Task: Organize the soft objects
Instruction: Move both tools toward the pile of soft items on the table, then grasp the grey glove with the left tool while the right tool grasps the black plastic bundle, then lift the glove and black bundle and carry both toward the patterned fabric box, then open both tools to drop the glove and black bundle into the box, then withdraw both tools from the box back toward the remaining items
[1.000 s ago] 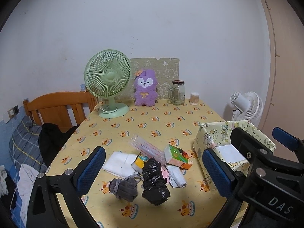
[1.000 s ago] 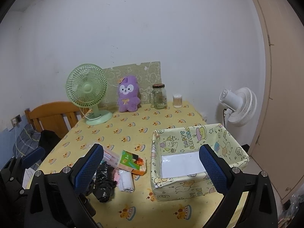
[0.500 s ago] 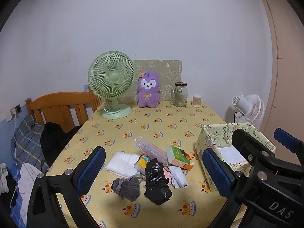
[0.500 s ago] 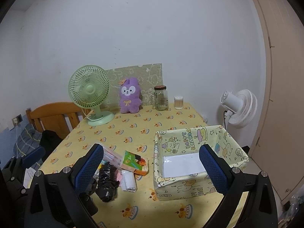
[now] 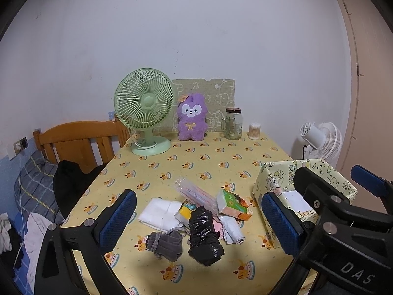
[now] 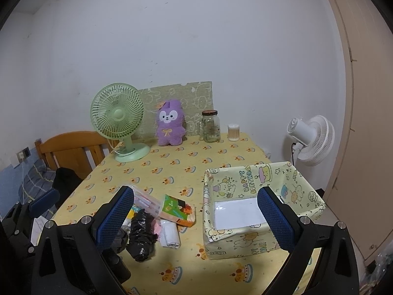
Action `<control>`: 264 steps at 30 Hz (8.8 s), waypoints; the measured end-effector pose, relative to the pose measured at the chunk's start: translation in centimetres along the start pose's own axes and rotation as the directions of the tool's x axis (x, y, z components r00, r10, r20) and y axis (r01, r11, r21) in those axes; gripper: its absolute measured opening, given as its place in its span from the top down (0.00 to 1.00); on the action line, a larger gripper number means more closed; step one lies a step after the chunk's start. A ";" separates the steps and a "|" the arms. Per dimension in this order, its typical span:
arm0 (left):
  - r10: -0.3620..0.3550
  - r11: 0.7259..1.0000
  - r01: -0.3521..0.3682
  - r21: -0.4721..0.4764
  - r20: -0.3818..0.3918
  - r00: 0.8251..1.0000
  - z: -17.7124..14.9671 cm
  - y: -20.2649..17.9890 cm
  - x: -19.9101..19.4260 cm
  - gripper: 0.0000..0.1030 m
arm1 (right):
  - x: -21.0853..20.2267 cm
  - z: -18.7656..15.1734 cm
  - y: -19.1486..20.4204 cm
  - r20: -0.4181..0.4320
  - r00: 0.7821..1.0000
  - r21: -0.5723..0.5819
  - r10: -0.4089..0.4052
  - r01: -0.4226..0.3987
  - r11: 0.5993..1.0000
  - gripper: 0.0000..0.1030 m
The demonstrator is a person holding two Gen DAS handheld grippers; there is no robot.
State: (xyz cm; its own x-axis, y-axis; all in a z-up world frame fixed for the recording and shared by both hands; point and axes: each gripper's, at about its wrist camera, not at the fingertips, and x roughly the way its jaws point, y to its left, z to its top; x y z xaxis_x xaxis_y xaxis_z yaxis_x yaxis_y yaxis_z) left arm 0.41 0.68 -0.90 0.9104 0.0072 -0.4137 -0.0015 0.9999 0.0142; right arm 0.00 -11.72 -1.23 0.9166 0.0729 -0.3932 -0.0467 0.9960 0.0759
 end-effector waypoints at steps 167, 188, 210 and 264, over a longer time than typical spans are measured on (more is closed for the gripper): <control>-0.118 0.990 0.121 0.073 -0.041 0.992 3.9 -9.2 7.4 0.45 | 7.0 3.4 -6.0 -0.065 0.998 -0.023 0.017 -0.019 1.000 0.65; -0.206 0.968 0.216 0.124 -0.094 0.974 3.4 -14.7 10.0 0.45 | 8.5 2.5 -11.9 -0.095 0.993 0.034 -0.071 0.074 0.997 0.65; -0.275 0.927 0.332 0.177 -0.281 0.919 0.9 -19.0 13.7 0.22 | 11.8 -0.3 -16.4 -0.226 0.965 0.088 -0.134 0.158 0.984 0.65; -0.278 0.945 0.293 0.145 -0.118 0.953 2.5 -12.1 6.5 0.02 | 5.2 1.8 -8.9 -0.075 0.979 0.021 -0.188 0.190 0.982 0.04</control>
State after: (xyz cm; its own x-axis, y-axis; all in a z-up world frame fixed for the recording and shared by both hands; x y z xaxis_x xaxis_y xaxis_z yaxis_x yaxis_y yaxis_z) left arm 7.35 -11.36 -1.48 0.8195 -0.2693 -0.5058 0.3254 0.9453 0.0240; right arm 5.90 -20.33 -2.27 0.8767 -0.1118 -0.4678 0.1364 0.9905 0.0190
